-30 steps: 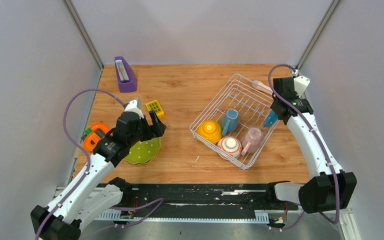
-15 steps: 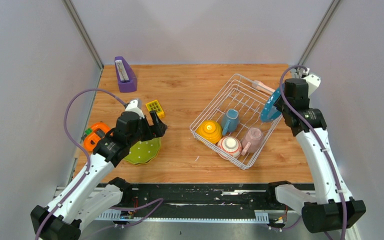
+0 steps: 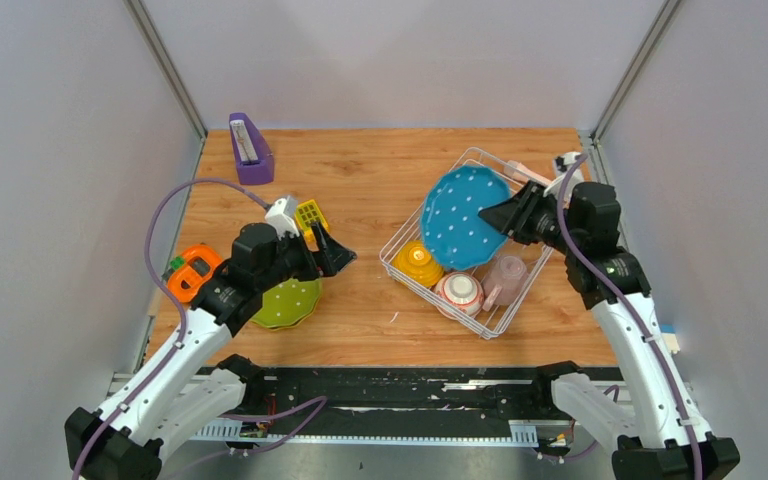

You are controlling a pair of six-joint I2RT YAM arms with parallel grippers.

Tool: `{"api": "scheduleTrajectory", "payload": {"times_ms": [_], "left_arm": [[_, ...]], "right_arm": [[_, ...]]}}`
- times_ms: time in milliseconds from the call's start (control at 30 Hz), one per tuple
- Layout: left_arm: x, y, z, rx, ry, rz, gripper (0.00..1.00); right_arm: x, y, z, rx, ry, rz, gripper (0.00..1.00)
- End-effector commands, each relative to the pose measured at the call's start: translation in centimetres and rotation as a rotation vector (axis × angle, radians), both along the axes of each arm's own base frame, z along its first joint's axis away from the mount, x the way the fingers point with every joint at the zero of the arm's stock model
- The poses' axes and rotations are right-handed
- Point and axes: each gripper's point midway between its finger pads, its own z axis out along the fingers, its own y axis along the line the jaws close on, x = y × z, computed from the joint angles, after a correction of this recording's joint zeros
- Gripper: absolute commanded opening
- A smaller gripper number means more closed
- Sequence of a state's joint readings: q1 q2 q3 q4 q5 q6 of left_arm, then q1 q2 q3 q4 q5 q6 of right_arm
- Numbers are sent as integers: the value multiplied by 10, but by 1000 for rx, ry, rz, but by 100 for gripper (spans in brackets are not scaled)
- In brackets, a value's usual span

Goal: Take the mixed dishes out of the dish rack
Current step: Pick up the plate from the dish rack, then place the plate on the plate.

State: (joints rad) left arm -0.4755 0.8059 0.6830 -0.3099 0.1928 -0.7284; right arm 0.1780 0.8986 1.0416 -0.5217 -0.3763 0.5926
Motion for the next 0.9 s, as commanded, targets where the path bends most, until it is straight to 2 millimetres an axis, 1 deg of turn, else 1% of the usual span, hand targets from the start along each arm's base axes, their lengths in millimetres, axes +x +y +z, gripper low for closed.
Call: {"api": "scheduleTrajectory", "payload": {"times_ms": [0, 33, 67, 100, 133, 167, 200, 233, 267, 300, 400, 433, 467, 500, 533, 567, 600, 700, 767, 867], "left_arm": [[-8, -33, 39, -212, -80, -144, 100], [-11, -40, 47, -267, -98, -182, 100], [-16, -45, 46, -294, -89, -221, 100], [-14, -50, 56, -340, -114, -236, 100], [-18, -54, 54, -360, -104, -266, 100], [-17, -57, 59, -388, -114, -279, 100], [-20, -60, 57, -399, -105, -302, 100], [-18, -63, 57, -414, -101, -310, 100], [-20, -65, 56, -419, -91, -328, 99], [-18, -67, 52, -419, -76, -334, 99], [-19, -73, 46, -432, -43, -375, 95], [-18, -76, 47, -451, -43, -386, 94], [-21, -78, 45, -461, -31, -406, 93], [-20, -80, 48, -484, -37, -416, 91], [-22, -82, 52, -507, -45, -433, 87], [-21, -84, 49, -514, -33, -436, 85], [-22, -85, 51, -527, -33, -447, 80], [-20, -87, 46, -534, -9, -455, 70], [-20, -88, 45, -536, -5, -458, 59], [-20, -89, 43, -533, 1, -457, 50]], "right_arm": [[-27, 53, 48, 205, -160, 271, 0], [-30, 60, 44, 219, -156, 294, 0], [-34, 67, 41, 238, -146, 320, 0], [-37, 72, 38, 256, -138, 337, 0], [-39, 76, 36, 273, -131, 351, 0], [-41, 80, 34, 291, -122, 363, 0], [-43, 82, 33, 309, -119, 371, 0], [-44, 84, 31, 330, -107, 374, 0], [-45, 85, 34, 356, -121, 377, 0], [-45, 86, 33, 384, -115, 374, 0], [-51, 90, 33, 439, -108, 397, 0], [-52, 92, 32, 447, -103, 404, 0], [-53, 93, 31, 453, -99, 408, 0], [-55, 95, 31, 460, -93, 414, 0], [-56, 96, 31, 464, -92, 421, 0], [-57, 98, 31, 467, -91, 430, 0], [-59, 100, 31, 469, -89, 441, 0], [-61, 105, 30, 470, -85, 454, 0], [-60, 108, 26, 471, -71, 458, 0], [-59, 112, 22, 476, -56, 468, 0]]}}
